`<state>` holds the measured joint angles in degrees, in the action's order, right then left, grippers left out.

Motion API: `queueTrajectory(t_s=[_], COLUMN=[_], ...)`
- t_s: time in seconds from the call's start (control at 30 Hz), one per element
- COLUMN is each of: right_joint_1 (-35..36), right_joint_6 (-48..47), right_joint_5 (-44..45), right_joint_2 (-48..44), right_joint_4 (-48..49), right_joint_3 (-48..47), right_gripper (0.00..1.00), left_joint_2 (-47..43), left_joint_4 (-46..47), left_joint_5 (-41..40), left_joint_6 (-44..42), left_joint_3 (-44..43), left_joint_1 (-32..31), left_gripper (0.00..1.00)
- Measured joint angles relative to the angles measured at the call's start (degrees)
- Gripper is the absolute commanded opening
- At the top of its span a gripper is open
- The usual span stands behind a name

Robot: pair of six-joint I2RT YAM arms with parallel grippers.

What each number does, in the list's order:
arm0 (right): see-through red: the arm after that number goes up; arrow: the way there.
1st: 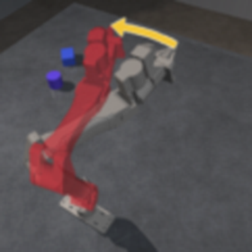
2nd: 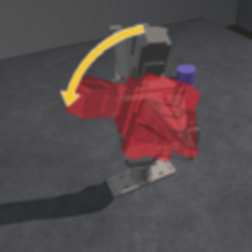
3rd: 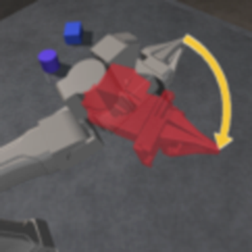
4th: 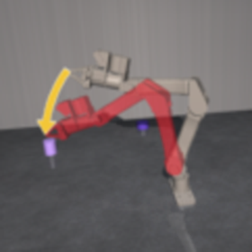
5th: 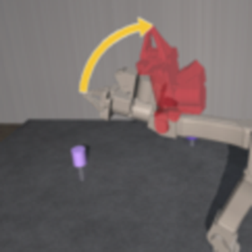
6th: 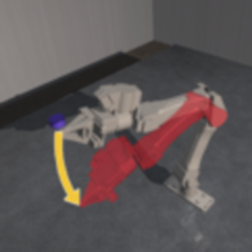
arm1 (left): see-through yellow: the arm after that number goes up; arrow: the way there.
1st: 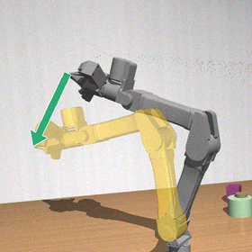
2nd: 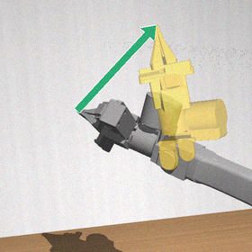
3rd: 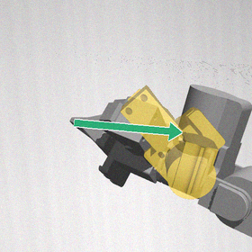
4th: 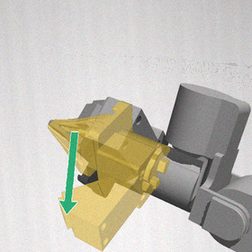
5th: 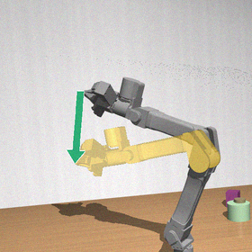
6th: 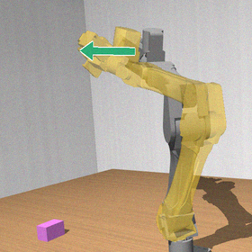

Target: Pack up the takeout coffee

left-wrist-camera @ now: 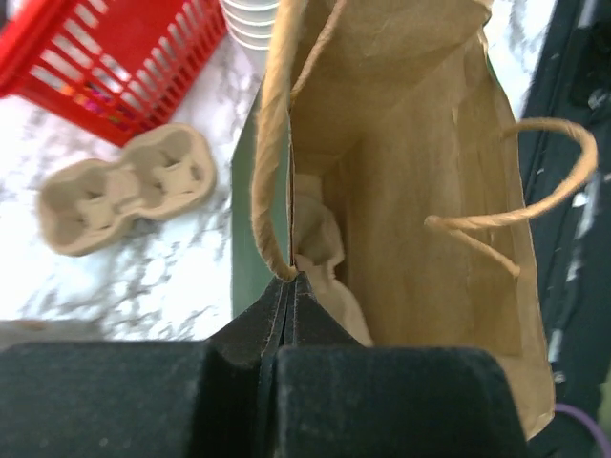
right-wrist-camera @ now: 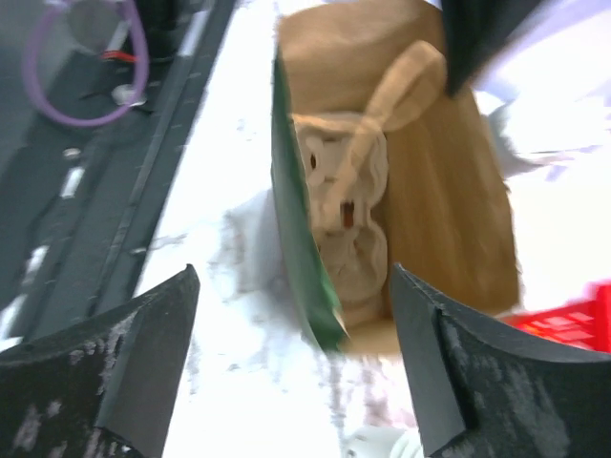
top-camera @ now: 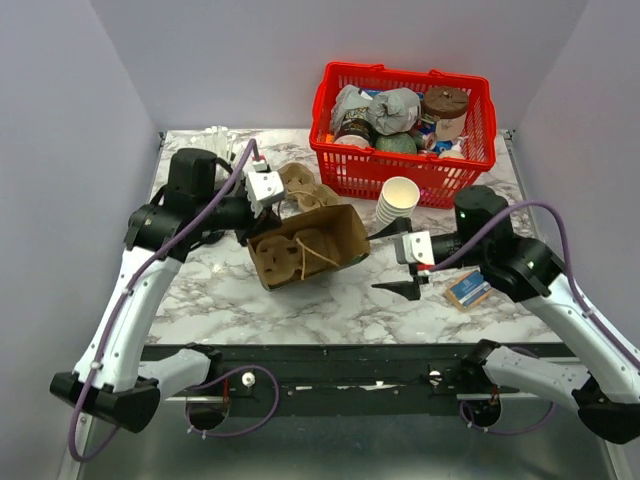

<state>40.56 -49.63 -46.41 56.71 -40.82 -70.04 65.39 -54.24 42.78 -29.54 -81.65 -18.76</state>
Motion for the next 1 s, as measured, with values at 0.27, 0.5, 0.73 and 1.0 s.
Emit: queueTrajectory(t_s=[0.27, 0.5, 0.73, 1.0], right_joint_1=[0.00, 0.00, 0.00, 0.00], right_joint_6=[4.22, 8.22, 10.60, 12.20], right_joint_5=[6.03, 7.98, 6.91, 2.84], right_joint_2=[-4.61, -4.00, -3.10, 1.86], right_joint_4=[8.41, 9.86, 9.40, 6.84], right_joint_3=[6.78, 10.34, 8.68, -1.18], right_gripper=[0.91, 0.90, 0.89, 0.88], left_joint_2=[-12.04, -21.27, -21.18, -14.60], left_joint_4=[-1.25, -1.40, -1.03, 0.35], left_joint_5=[-5.75, -10.16, -11.85, -11.23], left_joint_6=[-10.32, -15.63, -12.85, -4.57], left_joint_3=[7.32, 19.06, 16.41, 6.75], left_joint_1=[-1.55, -6.82, -7.37, -7.37], left_gripper=[0.00, 0.00, 0.00, 0.00])
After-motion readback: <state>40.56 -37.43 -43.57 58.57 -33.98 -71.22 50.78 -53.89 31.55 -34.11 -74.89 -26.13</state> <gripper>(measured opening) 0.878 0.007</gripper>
